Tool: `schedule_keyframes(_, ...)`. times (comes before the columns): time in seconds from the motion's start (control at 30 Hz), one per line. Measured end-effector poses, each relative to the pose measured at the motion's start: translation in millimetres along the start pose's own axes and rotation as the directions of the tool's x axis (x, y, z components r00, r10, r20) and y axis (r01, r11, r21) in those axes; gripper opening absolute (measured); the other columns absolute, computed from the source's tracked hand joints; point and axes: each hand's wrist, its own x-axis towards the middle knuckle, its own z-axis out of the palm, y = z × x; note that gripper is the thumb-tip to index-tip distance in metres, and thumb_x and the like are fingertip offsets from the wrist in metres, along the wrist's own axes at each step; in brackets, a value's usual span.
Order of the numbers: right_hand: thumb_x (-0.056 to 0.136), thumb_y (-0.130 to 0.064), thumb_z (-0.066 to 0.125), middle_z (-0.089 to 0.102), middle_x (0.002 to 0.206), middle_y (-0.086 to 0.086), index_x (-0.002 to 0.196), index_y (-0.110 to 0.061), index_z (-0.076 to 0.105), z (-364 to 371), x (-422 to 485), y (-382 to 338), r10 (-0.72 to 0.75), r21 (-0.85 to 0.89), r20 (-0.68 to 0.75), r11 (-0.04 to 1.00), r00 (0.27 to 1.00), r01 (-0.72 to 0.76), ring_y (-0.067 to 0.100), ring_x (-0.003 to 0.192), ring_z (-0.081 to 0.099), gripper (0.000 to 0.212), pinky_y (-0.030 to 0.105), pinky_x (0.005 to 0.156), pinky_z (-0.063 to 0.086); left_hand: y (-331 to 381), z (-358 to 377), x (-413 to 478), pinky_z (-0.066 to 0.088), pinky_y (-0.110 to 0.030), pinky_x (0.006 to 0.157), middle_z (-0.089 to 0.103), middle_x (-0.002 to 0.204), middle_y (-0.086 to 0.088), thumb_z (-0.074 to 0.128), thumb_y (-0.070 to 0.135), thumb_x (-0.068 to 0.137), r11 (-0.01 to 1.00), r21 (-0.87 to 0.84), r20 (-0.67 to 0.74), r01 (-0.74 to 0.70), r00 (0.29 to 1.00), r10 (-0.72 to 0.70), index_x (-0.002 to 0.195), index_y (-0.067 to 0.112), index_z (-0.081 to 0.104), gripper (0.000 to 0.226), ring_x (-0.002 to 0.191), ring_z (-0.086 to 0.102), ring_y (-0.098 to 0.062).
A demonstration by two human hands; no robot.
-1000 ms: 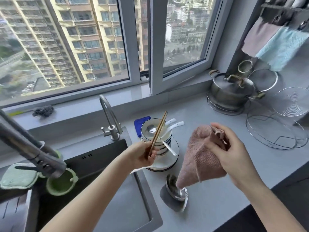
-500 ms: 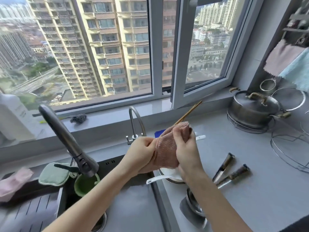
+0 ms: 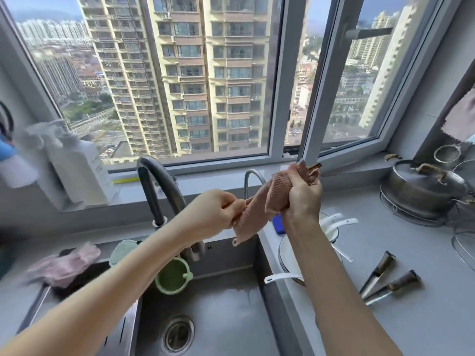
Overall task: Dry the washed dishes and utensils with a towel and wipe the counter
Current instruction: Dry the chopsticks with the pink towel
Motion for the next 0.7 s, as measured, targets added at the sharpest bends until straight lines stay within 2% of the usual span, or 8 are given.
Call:
schedule_keyframes(0.1,0.086,-0.007,0.068,0.062,0.077,0.006,0.085,-0.013,0.055,8.8,3.3,-6.1,-0.032,0.012,-0.021,0.999,0.999,0.032,0.017,0.058,0.063,0.014,0.038,0.066,0.059,-14.7,-19.8,-15.5,0.035,-0.016,0.049,0.053,0.051,0.008,0.047,0.033,0.097,0.997,-0.066,-0.008,0.036,0.999,-0.037,0.069,0.016,0.063,0.035,0.047,0.043,-0.007)
schedule_keyframes(0.2,0.089,-0.006,0.063,0.059,0.072,0.002,0.079,-0.017,0.051,14.4,2.6,-7.5,-0.077,0.010,-0.009,0.997,0.997,0.077,0.011,0.050,0.062,0.020,0.030,0.052,0.056,-35.2,-30.8,-32.8,0.033,-0.011,0.044,0.050,0.047,0.009,0.048,0.034,0.096,0.989,-0.137,-0.027,0.063,0.997,-0.067,0.065,0.018,0.061,0.037,0.045,0.043,-0.005)
schedule_keyframes(0.33,0.096,-0.025,0.056,0.061,0.091,0.000,0.094,-0.021,0.049,9.9,-3.2,-7.1,-0.125,0.002,-0.056,0.992,0.991,0.125,0.019,0.083,0.063,0.008,0.032,0.060,0.055,-60.3,-46.5,-57.2,0.026,-0.011,0.040,0.043,0.041,0.009,0.045,0.026,0.098,0.934,-0.350,-0.131,0.067,0.984,-0.120,0.067,0.009,0.057,0.038,0.039,0.035,-0.006)
schedule_keyframes(0.4,0.097,-0.034,0.052,0.061,0.099,0.001,0.110,-0.020,0.048,12.3,-18.6,-4.8,-0.081,-0.006,-0.035,0.997,0.996,0.081,0.020,0.088,0.063,0.019,0.029,0.051,0.054,-72.6,-57.7,-67.5,0.024,-0.013,0.040,0.041,0.041,0.008,0.044,0.023,0.099,0.898,-0.440,-0.214,0.032,0.967,-0.139,0.068,0.007,0.055,0.037,0.038,0.032,-0.006)
schedule_keyframes(0.47,0.097,-0.037,0.049,0.061,0.100,0.001,0.121,-0.019,0.047,29.2,-50.6,12.7,-0.002,-0.068,0.121,0.998,0.993,0.010,0.018,0.087,0.062,0.030,0.034,0.054,0.057,-80.0,-61.7,-73.4,0.025,-0.014,0.040,0.042,0.042,0.007,0.043,0.023,0.100,0.893,-0.451,-0.254,0.002,0.958,-0.130,0.066,0.008,0.054,0.038,0.038,0.032,-0.007)
schedule_keyframes(0.57,0.089,-0.038,0.053,0.062,0.099,0.003,0.122,-0.015,0.050,67.6,-106.8,45.9,0.084,-0.221,0.394,0.975,0.915,0.006,0.021,0.092,0.062,0.040,0.050,0.085,0.055,-85.6,-60.0,-76.9,0.029,-0.014,0.040,0.046,0.042,0.004,0.046,0.024,0.099,0.927,-0.375,-0.269,-0.011,0.958,-0.098,0.063,0.004,0.056,0.042,0.036,0.037,-0.008)
schedule_keyframes(0.63,0.085,-0.026,0.061,0.065,0.091,0.009,0.116,-0.005,0.051,89.0,-130.1,58.4,0.159,-0.186,0.525,0.980,0.836,-0.070,0.021,0.079,0.068,0.039,0.045,0.074,0.059,-91.2,-63.8,-80.9,0.035,-0.015,0.042,0.053,0.044,-0.002,0.048,0.025,0.098,0.934,-0.356,-0.253,0.001,0.963,-0.097,0.067,-0.005,0.059,0.045,0.038,0.044,-0.011)
schedule_keyframes(0.7,0.085,-0.006,0.064,0.063,0.090,0.018,0.118,0.005,0.051,107.6,-144.5,66.1,0.220,-0.159,0.586,0.975,0.780,-0.156,0.021,0.070,0.069,0.037,0.036,0.060,0.059,-105.6,-75.9,-91.5,0.043,-0.018,0.048,0.063,0.056,-0.007,0.051,0.030,0.096,0.922,-0.386,-0.188,0.043,0.974,-0.124,0.074,-0.001,0.067,0.042,0.050,0.055,-0.014)
